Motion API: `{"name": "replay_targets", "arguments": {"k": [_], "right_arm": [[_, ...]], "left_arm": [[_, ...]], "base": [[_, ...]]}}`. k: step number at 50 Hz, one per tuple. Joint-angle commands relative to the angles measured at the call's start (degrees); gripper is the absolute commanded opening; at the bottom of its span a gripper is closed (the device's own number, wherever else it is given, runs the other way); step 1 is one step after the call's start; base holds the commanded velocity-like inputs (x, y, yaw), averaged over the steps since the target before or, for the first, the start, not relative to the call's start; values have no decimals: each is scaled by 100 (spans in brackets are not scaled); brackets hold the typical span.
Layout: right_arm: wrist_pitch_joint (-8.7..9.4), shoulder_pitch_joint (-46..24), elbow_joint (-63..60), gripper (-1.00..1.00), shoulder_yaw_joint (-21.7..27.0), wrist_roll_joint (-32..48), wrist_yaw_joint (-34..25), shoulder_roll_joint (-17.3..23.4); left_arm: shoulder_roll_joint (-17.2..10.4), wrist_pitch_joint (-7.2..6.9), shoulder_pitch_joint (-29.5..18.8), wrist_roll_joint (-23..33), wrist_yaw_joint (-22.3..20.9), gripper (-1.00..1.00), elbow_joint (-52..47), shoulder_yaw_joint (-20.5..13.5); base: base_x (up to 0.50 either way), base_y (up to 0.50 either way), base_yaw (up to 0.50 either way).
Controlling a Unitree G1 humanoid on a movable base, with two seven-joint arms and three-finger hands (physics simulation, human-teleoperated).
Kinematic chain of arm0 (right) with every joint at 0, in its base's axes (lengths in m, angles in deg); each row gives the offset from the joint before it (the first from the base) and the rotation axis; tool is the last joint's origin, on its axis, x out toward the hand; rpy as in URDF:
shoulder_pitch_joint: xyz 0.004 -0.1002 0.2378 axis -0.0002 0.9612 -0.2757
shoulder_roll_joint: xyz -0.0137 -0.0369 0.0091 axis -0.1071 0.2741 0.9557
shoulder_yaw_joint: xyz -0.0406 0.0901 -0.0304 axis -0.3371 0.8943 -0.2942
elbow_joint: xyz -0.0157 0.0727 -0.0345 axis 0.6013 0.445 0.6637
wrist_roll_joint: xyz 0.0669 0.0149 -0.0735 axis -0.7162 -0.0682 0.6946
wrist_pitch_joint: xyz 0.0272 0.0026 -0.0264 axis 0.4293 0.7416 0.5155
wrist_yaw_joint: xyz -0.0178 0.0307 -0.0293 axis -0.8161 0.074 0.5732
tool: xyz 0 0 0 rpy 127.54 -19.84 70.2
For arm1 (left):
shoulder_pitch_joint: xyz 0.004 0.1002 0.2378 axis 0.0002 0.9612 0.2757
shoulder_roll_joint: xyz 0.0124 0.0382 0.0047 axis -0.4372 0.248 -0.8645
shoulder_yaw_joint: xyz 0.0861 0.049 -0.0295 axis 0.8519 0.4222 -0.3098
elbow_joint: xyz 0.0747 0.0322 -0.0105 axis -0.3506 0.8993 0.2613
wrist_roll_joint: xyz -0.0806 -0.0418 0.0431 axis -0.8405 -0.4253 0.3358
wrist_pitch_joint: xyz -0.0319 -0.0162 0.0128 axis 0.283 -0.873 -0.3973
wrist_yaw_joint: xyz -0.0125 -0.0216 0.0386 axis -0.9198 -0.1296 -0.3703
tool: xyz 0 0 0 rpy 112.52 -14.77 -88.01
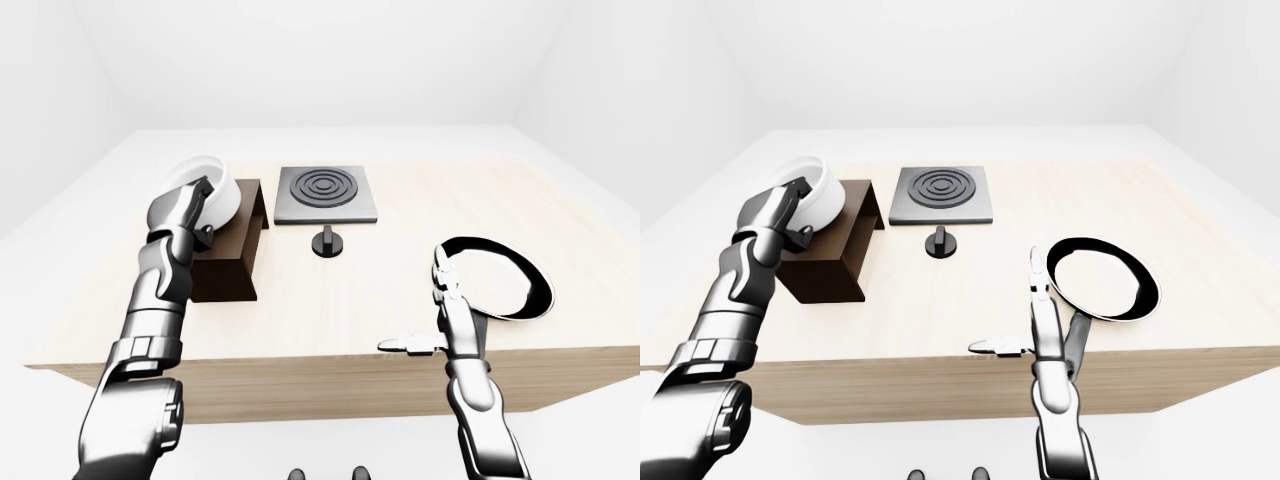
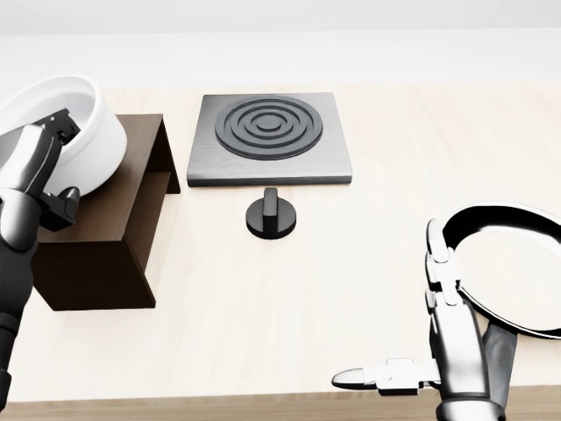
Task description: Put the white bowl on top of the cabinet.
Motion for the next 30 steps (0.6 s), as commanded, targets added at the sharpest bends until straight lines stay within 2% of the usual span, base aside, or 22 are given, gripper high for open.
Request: {"name": "replay_targets", "arguments": {"k": [1, 2, 3, 30], "right_arm": [[-20, 1, 22, 100, -16, 16, 9, 1], [-19, -6, 28, 100, -11, 8, 8, 2], [-20, -14, 40, 100, -10, 8, 10, 2], [-49, -9, 74, 100, -33, 34, 20, 3]], "left_arm": [[118, 0, -68, 265, 631, -100, 313, 37], [115, 0, -51, 282, 662, 21, 283, 48], [119, 0, -59, 276, 653, 100, 286, 48], [115, 0, -48, 263, 688, 100, 258, 37]], "base": [[1, 0, -1], [0, 0, -1], [1, 0, -1], [0, 0, 0]]}}
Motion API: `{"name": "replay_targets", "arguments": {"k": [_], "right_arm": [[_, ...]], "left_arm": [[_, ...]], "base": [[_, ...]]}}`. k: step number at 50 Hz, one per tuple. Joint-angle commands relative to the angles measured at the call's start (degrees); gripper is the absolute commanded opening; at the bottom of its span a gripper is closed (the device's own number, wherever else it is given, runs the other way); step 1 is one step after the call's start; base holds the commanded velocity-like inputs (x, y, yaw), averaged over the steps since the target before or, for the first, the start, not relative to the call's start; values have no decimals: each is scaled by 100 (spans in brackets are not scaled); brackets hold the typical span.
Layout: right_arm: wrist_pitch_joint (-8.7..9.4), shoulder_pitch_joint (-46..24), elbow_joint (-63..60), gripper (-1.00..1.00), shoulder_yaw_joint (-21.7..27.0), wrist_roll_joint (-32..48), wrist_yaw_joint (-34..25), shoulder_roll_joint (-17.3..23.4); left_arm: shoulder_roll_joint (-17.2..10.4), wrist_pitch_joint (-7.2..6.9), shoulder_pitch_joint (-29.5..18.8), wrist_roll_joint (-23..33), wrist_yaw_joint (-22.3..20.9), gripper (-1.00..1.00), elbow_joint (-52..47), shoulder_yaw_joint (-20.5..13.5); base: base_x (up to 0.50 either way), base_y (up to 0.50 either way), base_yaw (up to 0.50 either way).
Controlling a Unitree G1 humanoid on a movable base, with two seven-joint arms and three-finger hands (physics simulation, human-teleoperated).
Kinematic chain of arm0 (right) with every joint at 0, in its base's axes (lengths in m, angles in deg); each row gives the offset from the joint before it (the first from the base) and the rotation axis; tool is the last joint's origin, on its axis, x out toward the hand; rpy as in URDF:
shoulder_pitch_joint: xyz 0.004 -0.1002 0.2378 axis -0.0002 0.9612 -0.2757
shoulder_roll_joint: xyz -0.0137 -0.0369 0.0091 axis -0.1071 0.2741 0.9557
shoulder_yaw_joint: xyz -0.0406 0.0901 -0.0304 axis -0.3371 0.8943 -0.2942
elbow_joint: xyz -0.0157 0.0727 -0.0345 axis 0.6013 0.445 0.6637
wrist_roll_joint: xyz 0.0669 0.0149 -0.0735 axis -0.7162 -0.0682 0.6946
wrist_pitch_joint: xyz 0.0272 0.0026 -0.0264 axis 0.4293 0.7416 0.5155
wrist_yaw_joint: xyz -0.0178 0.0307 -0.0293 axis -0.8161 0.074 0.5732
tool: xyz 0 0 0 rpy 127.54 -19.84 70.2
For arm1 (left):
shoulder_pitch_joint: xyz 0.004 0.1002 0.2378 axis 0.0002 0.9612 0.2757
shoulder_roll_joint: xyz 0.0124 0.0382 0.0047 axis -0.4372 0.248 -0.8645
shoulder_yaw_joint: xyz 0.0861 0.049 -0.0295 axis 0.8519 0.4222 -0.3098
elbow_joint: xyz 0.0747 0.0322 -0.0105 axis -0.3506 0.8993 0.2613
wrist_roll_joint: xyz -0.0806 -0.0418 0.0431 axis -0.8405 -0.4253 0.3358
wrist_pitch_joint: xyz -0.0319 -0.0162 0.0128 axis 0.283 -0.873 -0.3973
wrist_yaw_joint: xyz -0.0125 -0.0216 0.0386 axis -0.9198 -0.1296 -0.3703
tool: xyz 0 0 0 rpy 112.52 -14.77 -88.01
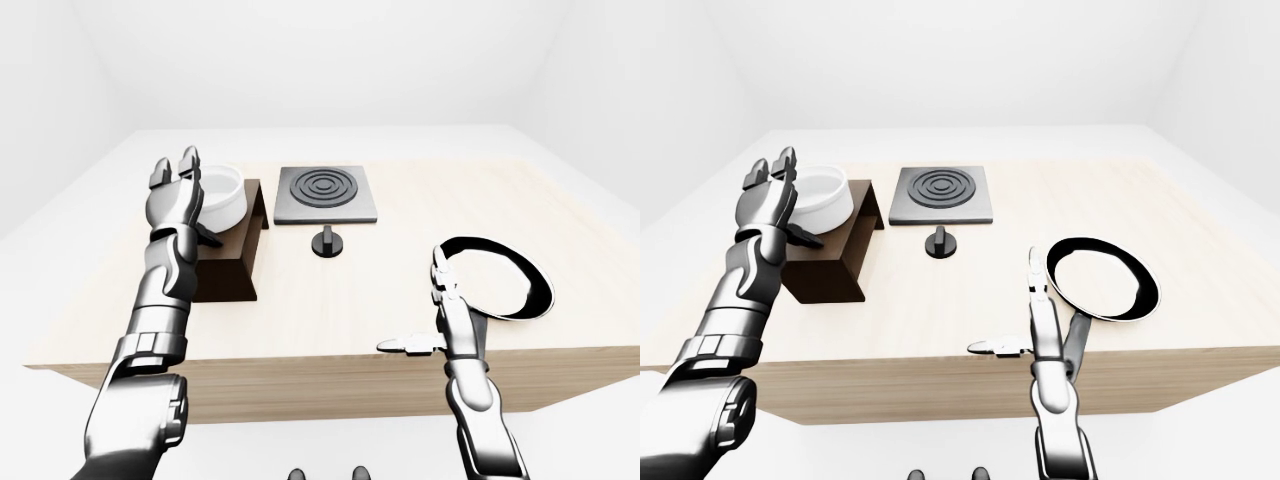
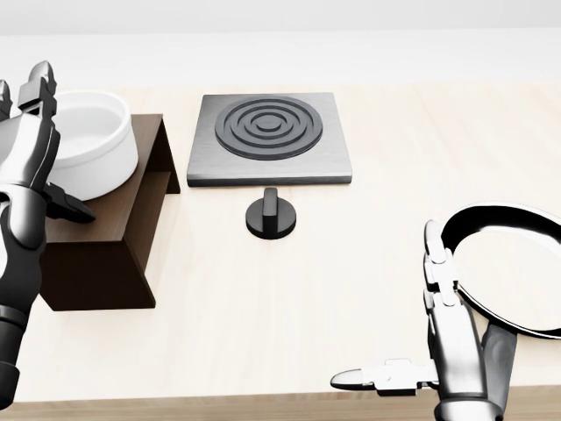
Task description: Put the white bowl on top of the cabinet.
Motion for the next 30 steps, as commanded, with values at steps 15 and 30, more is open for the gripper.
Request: {"name": "replay_targets", "arguments": {"k": [15, 30], "right_arm": [[-14, -34, 67, 100, -16, 27, 21, 0], [-48, -59, 169, 100, -45, 92, 108, -1]], "left_arm": [[119, -1, 590, 332, -584, 100, -964, 44], [392, -1, 1490, 1157, -1359, 100, -2835, -74]], "base": [[0, 0, 0], [0, 0, 0]]}}
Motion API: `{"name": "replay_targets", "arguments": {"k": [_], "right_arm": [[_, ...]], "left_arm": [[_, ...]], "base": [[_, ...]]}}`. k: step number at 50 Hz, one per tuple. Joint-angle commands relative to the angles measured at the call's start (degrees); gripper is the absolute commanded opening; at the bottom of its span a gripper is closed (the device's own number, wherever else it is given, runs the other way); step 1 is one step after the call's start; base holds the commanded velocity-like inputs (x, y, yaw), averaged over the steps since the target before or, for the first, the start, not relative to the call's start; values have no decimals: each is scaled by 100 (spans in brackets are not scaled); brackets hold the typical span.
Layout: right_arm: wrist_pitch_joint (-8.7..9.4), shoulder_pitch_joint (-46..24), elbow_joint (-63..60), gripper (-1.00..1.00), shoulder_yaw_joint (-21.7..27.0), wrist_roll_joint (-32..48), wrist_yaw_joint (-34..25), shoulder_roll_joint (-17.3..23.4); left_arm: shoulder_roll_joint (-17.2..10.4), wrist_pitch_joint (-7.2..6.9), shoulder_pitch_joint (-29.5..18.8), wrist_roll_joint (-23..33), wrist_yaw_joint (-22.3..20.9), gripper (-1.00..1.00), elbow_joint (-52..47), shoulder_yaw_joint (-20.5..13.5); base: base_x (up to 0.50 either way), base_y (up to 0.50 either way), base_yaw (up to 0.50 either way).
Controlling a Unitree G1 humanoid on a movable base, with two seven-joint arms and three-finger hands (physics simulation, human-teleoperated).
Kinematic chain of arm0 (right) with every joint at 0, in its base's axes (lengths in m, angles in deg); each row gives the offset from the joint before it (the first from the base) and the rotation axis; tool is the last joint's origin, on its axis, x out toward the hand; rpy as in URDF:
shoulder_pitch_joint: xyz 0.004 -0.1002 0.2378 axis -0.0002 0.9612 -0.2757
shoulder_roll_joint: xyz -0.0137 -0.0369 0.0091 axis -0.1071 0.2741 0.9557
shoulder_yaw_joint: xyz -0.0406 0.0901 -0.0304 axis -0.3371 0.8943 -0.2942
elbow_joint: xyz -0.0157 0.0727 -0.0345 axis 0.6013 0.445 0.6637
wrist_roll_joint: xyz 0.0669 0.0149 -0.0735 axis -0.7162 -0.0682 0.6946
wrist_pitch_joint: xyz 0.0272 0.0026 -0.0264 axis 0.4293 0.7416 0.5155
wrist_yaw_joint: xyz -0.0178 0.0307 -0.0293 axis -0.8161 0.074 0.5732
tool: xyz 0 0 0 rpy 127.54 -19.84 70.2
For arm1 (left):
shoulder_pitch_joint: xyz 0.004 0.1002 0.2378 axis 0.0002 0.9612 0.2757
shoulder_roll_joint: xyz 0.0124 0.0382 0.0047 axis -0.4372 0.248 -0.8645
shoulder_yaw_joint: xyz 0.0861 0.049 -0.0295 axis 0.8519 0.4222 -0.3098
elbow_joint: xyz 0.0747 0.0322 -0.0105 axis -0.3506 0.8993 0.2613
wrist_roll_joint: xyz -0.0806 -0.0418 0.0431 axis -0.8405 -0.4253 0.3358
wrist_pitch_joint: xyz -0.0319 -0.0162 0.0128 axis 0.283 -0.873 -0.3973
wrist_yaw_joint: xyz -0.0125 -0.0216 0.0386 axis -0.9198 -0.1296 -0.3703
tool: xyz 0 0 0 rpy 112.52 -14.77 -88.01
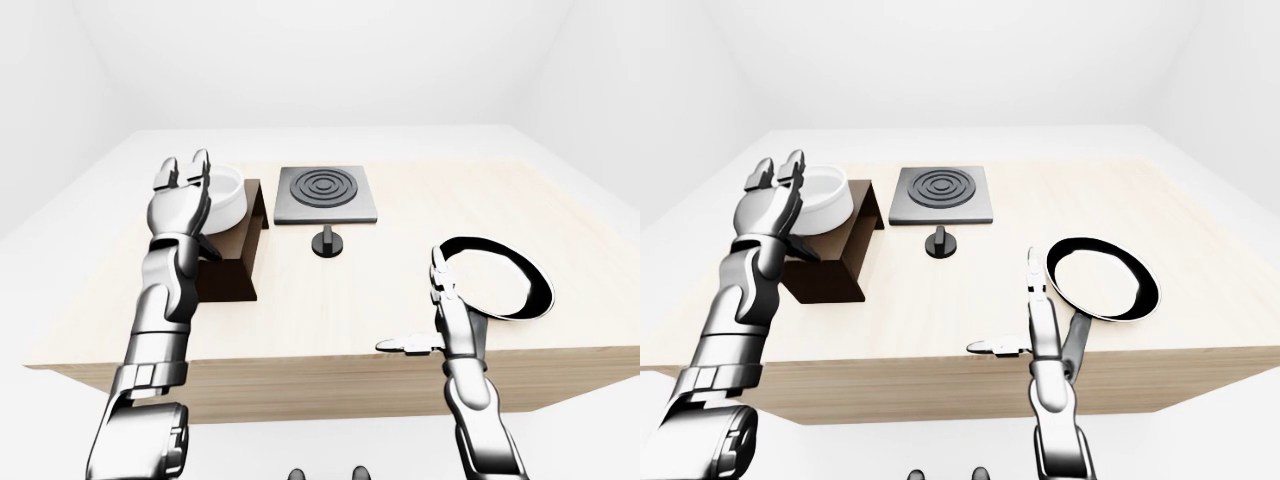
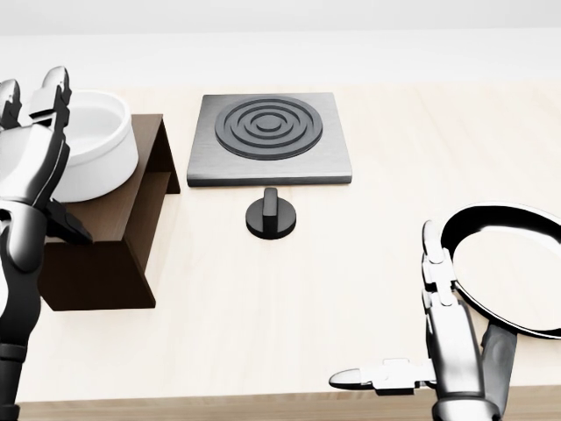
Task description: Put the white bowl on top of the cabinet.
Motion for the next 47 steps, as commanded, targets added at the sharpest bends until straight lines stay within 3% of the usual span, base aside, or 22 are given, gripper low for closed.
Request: {"name": "replay_targets", "arguments": {"k": [1, 6, 12, 18, 27, 32, 33, 37, 42, 47], "right_arm": [[-4, -20, 77, 100, -25, 43, 57, -2], [-4, -64, 108, 100, -36, 54, 81, -7], [21, -97, 85, 100, -26, 27, 102, -8], [196, -344, 153, 100, 55, -93, 182, -4], [458, -709, 253, 100, 78, -270, 348, -1], [821, -745, -163, 100, 80, -535, 344, -48], [996, -809, -326, 100, 127, -646, 355, -60], [996, -974, -522, 100, 211, -887, 458, -47], [996, -1425, -492, 100, 442, -1370, 634, 42], [996, -1631, -482, 100, 564, -1762, 780, 158]], "left_arm": [[257, 0, 710, 553, -669, 100, -1303, -5], [470, 0, 1065, 866, -948, 100, -2072, -36], [806, 0, 1528, 845, -833, 100, -2889, -72], [1192, 0, 1910, 551, -701, 100, -3791, 54], [1723, 0, 2271, -732, -555, 100, -4856, 320], [1926, 0, 2598, -1794, -573, 100, -5378, 469], [1995, 0, 2726, -2232, -488, 100, -5444, 488], [2029, 0, 2932, -2829, -377, 100, -5638, 591], [2076, 0, 3315, -3678, -588, 100, -5979, 717], [2011, 0, 3632, -4130, -655, 100, -5787, 834]], "base": [[0, 0, 0], [0, 0, 0], [0, 0, 0], [0, 0, 0], [0, 0, 0], [0, 0, 0], [0, 0, 0], [0, 0, 0], [0, 0, 0], [0, 0, 0]]}}
